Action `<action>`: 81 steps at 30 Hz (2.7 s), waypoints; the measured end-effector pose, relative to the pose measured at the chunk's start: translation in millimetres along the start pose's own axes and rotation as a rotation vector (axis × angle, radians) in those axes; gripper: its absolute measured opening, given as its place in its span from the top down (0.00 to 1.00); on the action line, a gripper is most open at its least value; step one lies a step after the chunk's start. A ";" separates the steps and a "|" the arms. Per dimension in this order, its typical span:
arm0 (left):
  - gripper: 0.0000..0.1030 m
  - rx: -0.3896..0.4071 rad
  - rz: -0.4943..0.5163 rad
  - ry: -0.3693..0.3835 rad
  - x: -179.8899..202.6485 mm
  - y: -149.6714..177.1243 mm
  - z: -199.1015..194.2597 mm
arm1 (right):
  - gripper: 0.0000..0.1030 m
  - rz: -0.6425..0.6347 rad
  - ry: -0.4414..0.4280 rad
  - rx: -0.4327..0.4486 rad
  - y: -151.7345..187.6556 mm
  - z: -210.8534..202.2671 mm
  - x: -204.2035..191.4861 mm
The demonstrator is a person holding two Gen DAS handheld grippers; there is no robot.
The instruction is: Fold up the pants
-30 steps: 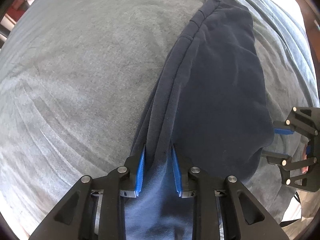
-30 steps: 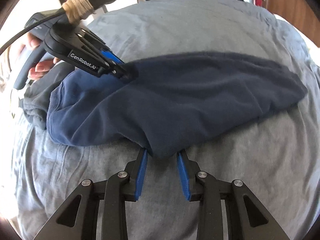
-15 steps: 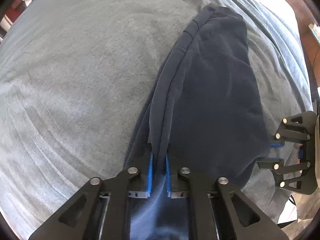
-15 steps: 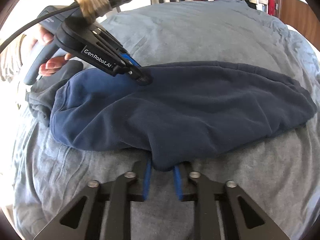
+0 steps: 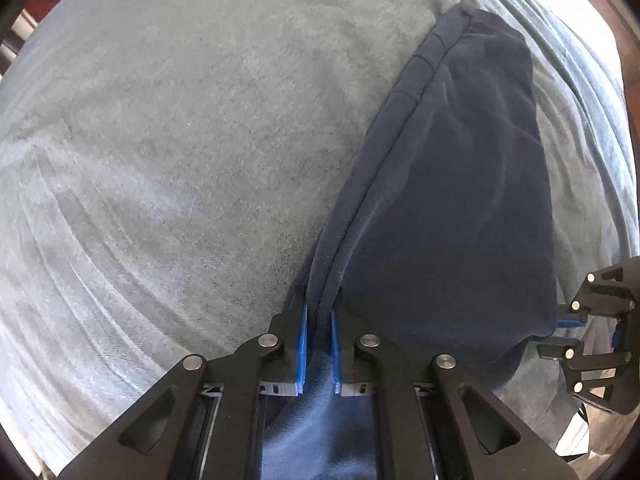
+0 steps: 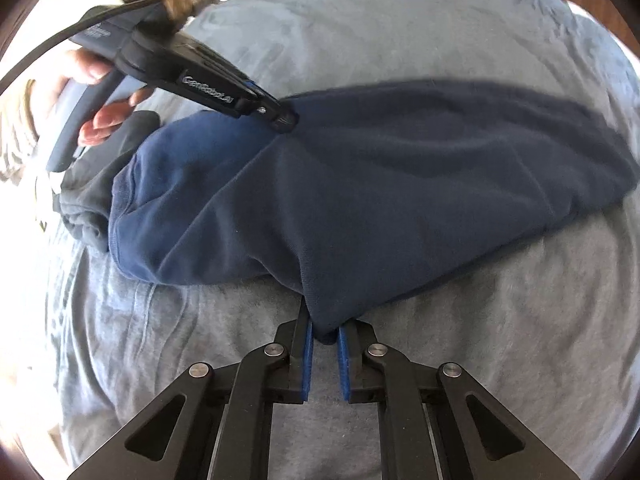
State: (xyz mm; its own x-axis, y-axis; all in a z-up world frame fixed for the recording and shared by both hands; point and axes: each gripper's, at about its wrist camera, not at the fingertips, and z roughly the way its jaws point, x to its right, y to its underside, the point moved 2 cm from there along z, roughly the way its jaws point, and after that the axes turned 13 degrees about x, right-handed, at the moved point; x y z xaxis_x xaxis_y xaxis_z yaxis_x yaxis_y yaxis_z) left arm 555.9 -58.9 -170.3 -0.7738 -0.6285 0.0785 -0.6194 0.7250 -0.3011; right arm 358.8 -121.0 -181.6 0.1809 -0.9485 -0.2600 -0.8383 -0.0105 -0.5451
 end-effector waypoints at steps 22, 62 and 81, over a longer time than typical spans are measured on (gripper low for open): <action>0.57 0.125 0.077 -0.098 25.5 38.8 -88.8 | 0.82 0.118 0.071 0.049 15.9 -51.7 -11.5; 0.71 0.099 -0.270 -0.041 -58.7 147.3 -75.6 | 0.82 0.075 0.051 0.082 -6.5 -17.5 -113.3; 0.54 0.288 -0.386 -0.054 38.8 208.6 -133.5 | 0.63 0.050 0.093 0.220 3.5 -71.9 -76.5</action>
State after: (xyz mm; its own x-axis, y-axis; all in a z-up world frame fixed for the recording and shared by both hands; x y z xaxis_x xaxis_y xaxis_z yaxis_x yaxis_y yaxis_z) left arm 379.1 105.6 -103.2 -0.4822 -0.8554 0.1892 -0.7921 0.3335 -0.5112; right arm 305.0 -71.2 -106.3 0.0857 -0.9713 -0.2218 -0.7107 0.0964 -0.6969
